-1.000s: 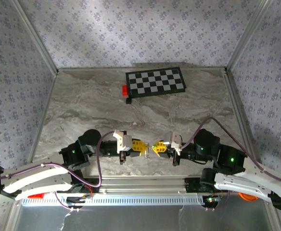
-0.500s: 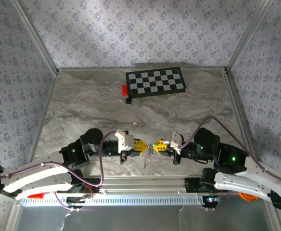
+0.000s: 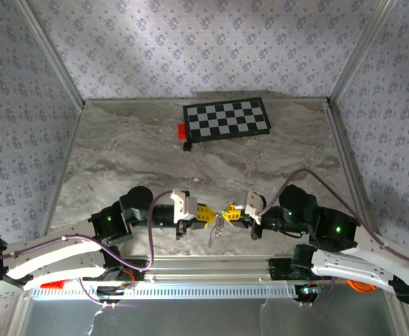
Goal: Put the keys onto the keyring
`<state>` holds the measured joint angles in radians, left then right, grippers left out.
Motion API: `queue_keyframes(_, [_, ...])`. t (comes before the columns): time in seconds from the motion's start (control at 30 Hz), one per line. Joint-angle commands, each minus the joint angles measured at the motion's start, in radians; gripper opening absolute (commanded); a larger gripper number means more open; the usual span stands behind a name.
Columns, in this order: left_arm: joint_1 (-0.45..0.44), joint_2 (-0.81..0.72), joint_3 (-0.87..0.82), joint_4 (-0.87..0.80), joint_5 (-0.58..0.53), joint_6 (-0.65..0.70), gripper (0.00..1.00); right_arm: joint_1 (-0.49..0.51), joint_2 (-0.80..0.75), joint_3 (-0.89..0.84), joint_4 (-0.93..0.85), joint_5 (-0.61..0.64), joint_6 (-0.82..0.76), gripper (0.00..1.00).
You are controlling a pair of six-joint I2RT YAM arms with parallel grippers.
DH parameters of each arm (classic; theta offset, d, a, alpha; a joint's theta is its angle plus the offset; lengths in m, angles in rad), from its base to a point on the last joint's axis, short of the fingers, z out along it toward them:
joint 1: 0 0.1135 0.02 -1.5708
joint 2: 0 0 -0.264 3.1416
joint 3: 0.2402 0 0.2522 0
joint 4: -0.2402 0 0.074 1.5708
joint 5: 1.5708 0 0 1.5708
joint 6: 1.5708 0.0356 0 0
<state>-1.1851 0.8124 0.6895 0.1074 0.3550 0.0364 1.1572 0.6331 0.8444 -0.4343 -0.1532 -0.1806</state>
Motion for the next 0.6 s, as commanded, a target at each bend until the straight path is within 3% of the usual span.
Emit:
queue_keyframes(0.0, [-0.003,-0.022,0.015,0.06,0.049,-0.026,0.0,0.004,-0.018,0.038,-0.001,-0.013,-0.02,0.0])
queue_keyframes(0.57, [-0.003,-0.043,0.01,0.044,0.028,-0.026,0.0,0.036,-0.007,0.062,-0.084,0.005,-0.059,0.0])
